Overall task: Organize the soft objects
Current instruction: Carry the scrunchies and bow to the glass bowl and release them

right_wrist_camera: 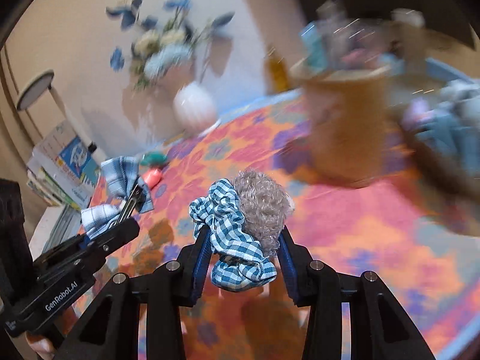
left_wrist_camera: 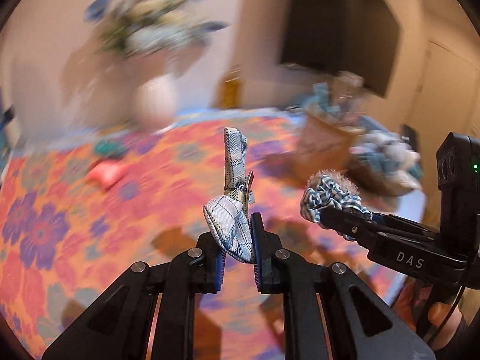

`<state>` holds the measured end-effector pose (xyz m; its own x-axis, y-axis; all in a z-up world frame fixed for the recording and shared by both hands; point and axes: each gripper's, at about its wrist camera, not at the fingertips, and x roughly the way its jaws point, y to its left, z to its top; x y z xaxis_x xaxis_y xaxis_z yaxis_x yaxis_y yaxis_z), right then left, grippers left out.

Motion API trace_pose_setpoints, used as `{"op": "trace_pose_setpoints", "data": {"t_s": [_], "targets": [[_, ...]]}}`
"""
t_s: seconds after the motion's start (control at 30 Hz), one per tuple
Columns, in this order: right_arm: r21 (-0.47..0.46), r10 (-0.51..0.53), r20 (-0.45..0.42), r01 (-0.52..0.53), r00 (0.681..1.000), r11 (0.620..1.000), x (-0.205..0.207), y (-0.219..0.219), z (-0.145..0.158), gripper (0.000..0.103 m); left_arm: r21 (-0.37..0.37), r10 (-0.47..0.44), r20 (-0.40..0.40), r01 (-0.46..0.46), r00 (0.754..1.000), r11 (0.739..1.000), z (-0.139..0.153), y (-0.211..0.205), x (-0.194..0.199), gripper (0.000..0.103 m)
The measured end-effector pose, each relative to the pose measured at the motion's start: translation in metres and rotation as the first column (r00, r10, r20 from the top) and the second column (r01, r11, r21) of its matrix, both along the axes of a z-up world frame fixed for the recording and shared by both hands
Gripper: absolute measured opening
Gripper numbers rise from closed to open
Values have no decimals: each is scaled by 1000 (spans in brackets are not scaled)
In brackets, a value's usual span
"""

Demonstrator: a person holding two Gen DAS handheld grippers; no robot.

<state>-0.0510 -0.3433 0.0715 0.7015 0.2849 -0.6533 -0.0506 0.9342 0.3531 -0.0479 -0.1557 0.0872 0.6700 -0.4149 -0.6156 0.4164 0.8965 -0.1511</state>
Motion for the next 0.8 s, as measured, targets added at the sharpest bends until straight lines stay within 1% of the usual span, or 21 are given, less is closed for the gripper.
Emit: {"op": "trace_pose_setpoints", "data": {"t_s": [0.1, 0.2, 0.27, 0.37, 0.43, 0.5, 0.63, 0.73, 0.77, 0.8], "targets": [[-15, -80, 75, 82, 994, 997, -23, -36, 30, 41, 1, -102, 41, 102, 994, 995, 21, -49, -9, 12], [-48, -163, 164, 173, 973, 984, -41, -71, 60, 41, 11, -204, 67, 203, 977, 979, 39, -96, -16, 12], [-51, -209, 192, 222, 959, 974, -44, -91, 70, 41, 7, -268, 69, 268, 961, 963, 50, -129, -16, 12], [-35, -301, 207, 314, 931, 949, -41, -132, 82, 41, 23, -308, 79, 307, 948, 951, 62, -168, -11, 12], [-10, -365, 203, 374, 909, 927, -33, -163, 88, 41, 38, -316, 81, 314, 945, 949, 67, -193, 0, 12], [8, -419, 190, 425, 888, 905, -20, -193, 89, 41, 36, -322, 72, 320, 944, 947, 69, -215, 14, 12], [24, -509, 115, 510, 853, 860, 8, -250, 82, 42, 64, -318, 52, 315, 947, 947, 60, -249, 41, 12], [-8, -523, 47, 524, 851, 852, 37, -276, 71, 43, 85, -305, 31, 301, 952, 950, 48, -268, 57, 14], [-15, -518, 24, 518, 855, 855, 43, -282, 68, 49, 97, -298, 27, 294, 954, 951, 43, -272, 63, 16], [-14, -500, -14, 500, 866, 866, 53, -287, 62, 53, 114, -281, 37, 275, 959, 955, 39, -276, 66, 21]]}}
